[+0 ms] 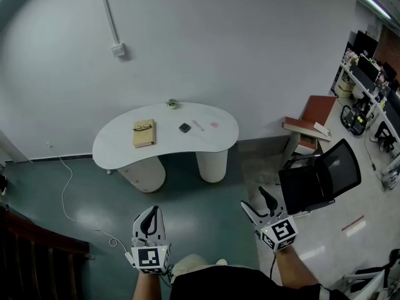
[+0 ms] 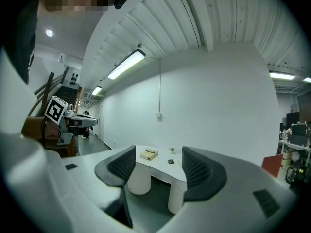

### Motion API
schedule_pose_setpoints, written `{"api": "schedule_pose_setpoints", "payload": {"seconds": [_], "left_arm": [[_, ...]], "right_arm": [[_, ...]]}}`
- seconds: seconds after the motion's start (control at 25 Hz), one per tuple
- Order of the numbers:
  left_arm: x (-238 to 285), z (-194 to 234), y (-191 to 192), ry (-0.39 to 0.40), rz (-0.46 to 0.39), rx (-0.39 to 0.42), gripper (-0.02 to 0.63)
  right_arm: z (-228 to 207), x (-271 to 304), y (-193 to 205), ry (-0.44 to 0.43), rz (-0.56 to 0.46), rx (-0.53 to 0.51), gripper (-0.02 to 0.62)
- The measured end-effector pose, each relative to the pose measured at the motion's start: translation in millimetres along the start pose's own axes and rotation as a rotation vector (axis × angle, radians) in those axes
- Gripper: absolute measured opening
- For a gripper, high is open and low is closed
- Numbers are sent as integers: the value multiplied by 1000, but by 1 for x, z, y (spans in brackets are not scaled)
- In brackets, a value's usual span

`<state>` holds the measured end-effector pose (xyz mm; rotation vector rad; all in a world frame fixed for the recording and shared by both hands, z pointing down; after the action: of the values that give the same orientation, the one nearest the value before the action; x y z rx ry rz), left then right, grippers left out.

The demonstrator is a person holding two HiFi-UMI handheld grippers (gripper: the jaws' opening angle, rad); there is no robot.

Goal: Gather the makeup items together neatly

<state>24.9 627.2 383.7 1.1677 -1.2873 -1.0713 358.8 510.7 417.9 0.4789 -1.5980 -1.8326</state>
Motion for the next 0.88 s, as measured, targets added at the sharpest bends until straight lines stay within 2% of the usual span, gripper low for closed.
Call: {"api": "schedule_pose_setpoints", "payload": {"seconds": [0.2, 0.48, 0.64, 0.88], "left_arm": [[4, 16, -2, -44, -37, 5, 21], [35, 28, 5, -85, -121, 67, 21], [64, 35, 2, -43, -102, 82, 21], [111, 58, -2, -2, -92, 50, 21]], "right_arm": [[1, 16, -2, -11, 3, 8, 285], [-2, 46, -3, -12, 6, 9, 285], [-6, 69, -5, -12, 9, 13, 285], [-16, 115, -12, -15, 15, 7, 285]]}}
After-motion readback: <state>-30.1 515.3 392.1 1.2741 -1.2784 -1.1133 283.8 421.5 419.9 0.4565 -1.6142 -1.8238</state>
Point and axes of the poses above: the fingertips, and each gripper's own axes: x forward along the fingers, z to its left, y out of its underside, the point moved 9 cm from there along -x, backward along the fingers, and after that the axes turned 10 degrees about -x, right-handed, at the moved point
